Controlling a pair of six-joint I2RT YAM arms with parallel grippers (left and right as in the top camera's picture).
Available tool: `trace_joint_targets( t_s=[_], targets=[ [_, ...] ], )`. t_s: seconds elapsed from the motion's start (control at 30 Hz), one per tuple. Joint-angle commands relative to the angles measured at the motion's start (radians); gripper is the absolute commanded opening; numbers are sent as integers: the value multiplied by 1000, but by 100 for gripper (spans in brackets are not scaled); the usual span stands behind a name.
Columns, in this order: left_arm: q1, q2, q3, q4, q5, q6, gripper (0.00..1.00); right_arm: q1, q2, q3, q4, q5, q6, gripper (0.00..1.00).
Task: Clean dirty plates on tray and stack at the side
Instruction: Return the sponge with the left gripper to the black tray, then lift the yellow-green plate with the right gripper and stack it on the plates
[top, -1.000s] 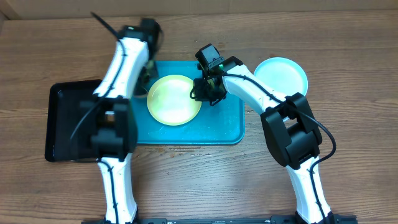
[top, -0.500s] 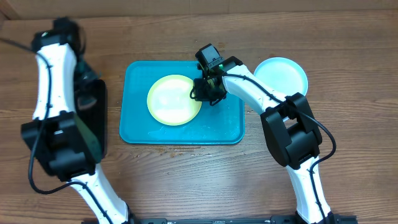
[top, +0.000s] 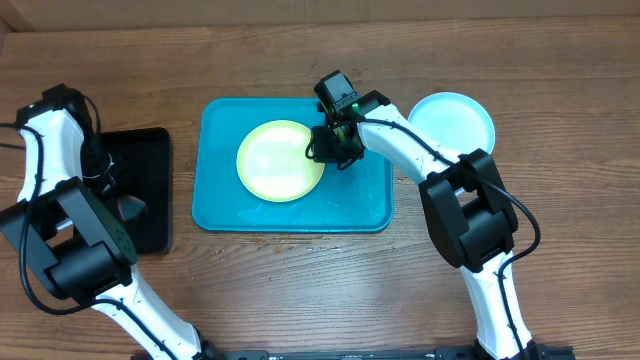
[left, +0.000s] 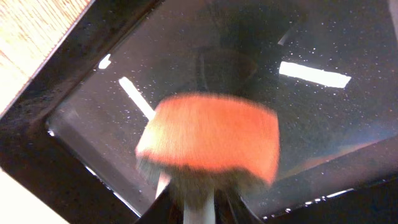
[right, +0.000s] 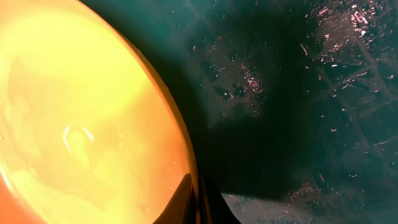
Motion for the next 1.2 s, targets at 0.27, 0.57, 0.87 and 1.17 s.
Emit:
trace_joint_targets(
  t_s=[0.27, 0.57, 0.87, 1.17],
  targets=[
    [22, 1, 151, -95, 135, 64, 46, -9, 34, -8, -39, 33, -6, 4],
    [24, 2, 277, -147, 256, 68, 100, 51, -48, 307, -340, 291, -48, 4],
    [23, 2, 277, -122, 262, 68, 100, 255, -79, 617, -615, 971, -139, 4],
    [23, 2, 277, -103, 262, 68, 100, 418, -79, 637, -621, 1627, -139, 4]
  ],
)
